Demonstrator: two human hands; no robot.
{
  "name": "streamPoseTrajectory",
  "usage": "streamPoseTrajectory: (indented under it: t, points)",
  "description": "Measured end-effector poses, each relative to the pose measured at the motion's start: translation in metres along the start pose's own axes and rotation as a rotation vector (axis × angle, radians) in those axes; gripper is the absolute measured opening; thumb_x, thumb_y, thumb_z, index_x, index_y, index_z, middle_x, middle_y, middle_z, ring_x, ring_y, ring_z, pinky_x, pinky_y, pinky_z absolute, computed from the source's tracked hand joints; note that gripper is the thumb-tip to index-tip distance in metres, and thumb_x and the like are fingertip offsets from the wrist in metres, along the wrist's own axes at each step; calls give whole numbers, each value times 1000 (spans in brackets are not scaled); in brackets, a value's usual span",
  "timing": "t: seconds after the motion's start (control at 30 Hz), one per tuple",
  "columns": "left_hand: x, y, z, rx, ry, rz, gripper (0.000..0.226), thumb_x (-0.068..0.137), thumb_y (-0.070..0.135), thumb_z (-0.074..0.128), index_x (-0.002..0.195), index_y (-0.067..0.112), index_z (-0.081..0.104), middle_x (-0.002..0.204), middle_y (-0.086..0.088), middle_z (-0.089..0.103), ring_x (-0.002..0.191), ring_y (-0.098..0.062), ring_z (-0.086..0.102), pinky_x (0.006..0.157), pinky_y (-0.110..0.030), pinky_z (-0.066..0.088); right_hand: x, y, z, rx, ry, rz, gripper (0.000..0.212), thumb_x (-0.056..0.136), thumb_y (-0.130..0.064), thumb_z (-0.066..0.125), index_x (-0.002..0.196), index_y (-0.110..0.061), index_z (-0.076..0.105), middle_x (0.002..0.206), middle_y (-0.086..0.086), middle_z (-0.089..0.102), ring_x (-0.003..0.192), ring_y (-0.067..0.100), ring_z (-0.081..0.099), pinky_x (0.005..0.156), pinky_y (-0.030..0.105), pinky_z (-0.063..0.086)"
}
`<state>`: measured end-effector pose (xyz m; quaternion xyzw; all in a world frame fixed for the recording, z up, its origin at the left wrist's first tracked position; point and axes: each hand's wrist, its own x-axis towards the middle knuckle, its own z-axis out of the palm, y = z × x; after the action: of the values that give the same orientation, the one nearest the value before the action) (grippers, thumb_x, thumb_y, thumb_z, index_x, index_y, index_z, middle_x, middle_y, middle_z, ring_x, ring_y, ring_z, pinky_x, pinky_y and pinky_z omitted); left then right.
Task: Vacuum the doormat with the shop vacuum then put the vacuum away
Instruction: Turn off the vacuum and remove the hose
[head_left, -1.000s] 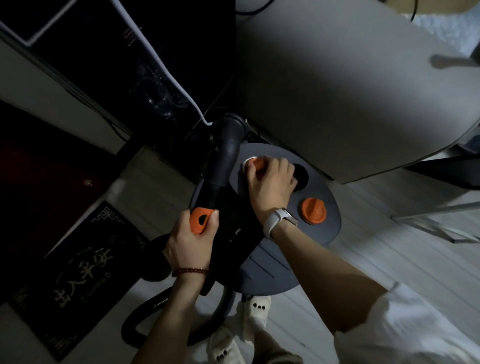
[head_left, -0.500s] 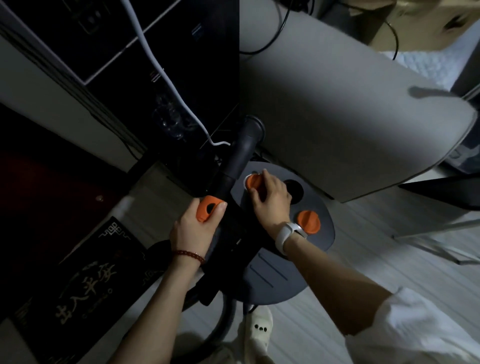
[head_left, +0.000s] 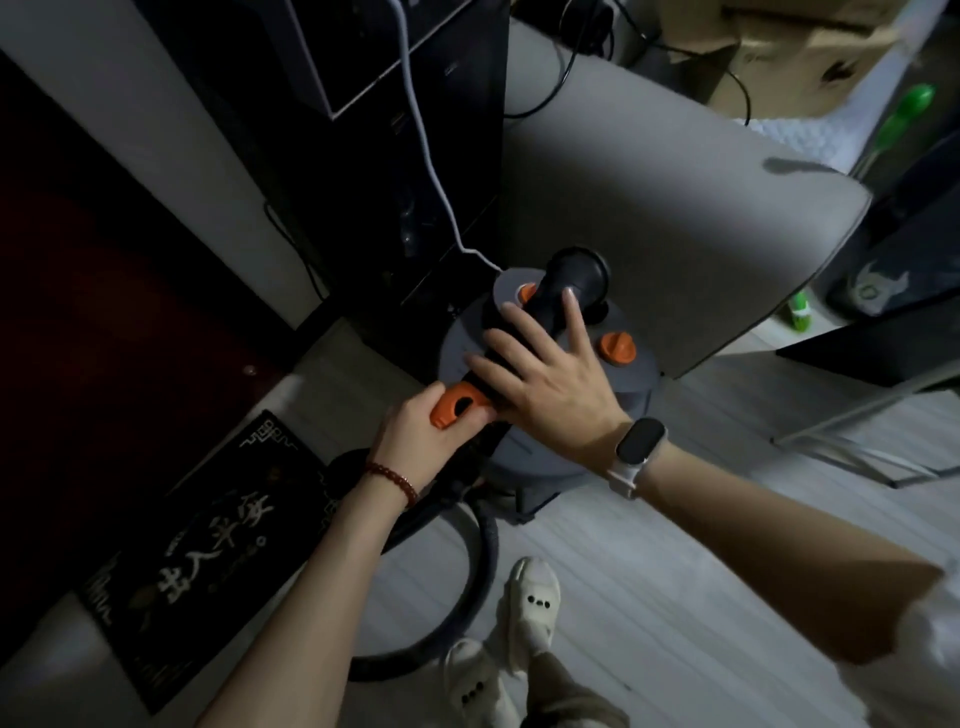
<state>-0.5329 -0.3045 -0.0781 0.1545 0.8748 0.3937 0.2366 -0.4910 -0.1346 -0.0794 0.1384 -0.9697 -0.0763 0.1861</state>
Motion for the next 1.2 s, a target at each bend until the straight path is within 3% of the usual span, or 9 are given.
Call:
streamPoseTrajectory:
  t: [0.1, 0.17, 0.4, 0.53, 0.67, 0.8, 0.9, 1.07, 1.2]
  points:
    - [-40, -11, -14, -42, -63, 28, 26, 76, 45, 70, 70, 29, 50, 62, 8, 54, 56, 0, 52, 54, -19, 40, -7, -19, -22, -42, 53, -27, 21, 85, -25, 56, 104, -20, 65, 104, 1, 65, 109, 28, 58, 105, 65, 20]
    - [-57, -26, -27, -26, -75, 27, 35, 66, 55, 69, 89, 32, 59, 79, 9, 62, 73, -1, 58, 66, -24, 47, -20, -29, -34, -21, 48, 58, 28, 80, -29, 63, 105, -17, 61, 104, 1, 64, 107, 27, 52, 102, 61, 21]
    - [-52, -59, -34, 316, 151, 90, 45, 75, 12, 72, 116, 8, 55, 131, -10, 50, 128, -34, 37, 106, -47, 32, -72, -44, -68, 90, -96, 544, 51, 78, -54, 46, 105, -13, 60, 99, 4, 64, 99, 30, 58, 98, 53, 18]
    - [-53, -52, -24, 420, 174, 187, 45, 70, -1, 70, 112, 5, 57, 126, -13, 52, 128, -34, 36, 107, -53, 30, -97, -50, -78, 185, -244, 632, 47, 77, -51, 61, 105, -14, 60, 99, 5, 64, 95, 31, 59, 95, 54, 30]
    - [-69, -52, -24, 550, 223, 317, 49, 57, 4, 79, 102, 14, 62, 113, -7, 59, 115, -24, 37, 97, -57, 38, -91, -45, -94, 462, -560, 499, 54, 81, -60, 53, 119, -22, 45, 110, -1, 59, 98, 22, 56, 87, 38, 41]
    - [-82, -38, -27, 505, 310, 380, 52, 53, 4, 82, 101, 14, 64, 109, -7, 61, 112, -24, 42, 93, -52, 39, -71, -44, -108, 485, -433, 438, 51, 79, -62, 53, 114, -25, 50, 102, -3, 63, 89, 19, 61, 76, 36, 49]
    - [-89, -29, -39, 298, 470, 346, 57, 60, -4, 78, 114, 7, 62, 125, -15, 55, 122, -30, 41, 101, -47, 36, -61, -53, -113, 457, -282, 459, 52, 77, -62, 56, 108, -20, 54, 97, -2, 65, 84, 20, 62, 69, 32, 46]
    - [-90, -9, -45, -127, 426, 4, 67, 88, 26, 61, 144, 16, 27, 152, -8, 23, 139, -21, 24, 104, -26, 26, -62, -71, -115, 624, -245, 767, 52, 77, -61, 59, 107, -19, 55, 88, 0, 65, 80, 20, 62, 68, 33, 48]
    - [-76, -12, -48, -1188, 288, -406, 85, 76, 52, 61, 145, 18, 24, 137, -14, 44, 111, -27, 54, 83, -38, 51, -78, -80, -113, 611, -310, 666, 52, 76, -60, 60, 109, -20, 56, 91, -2, 65, 81, 18, 62, 71, 33, 49]
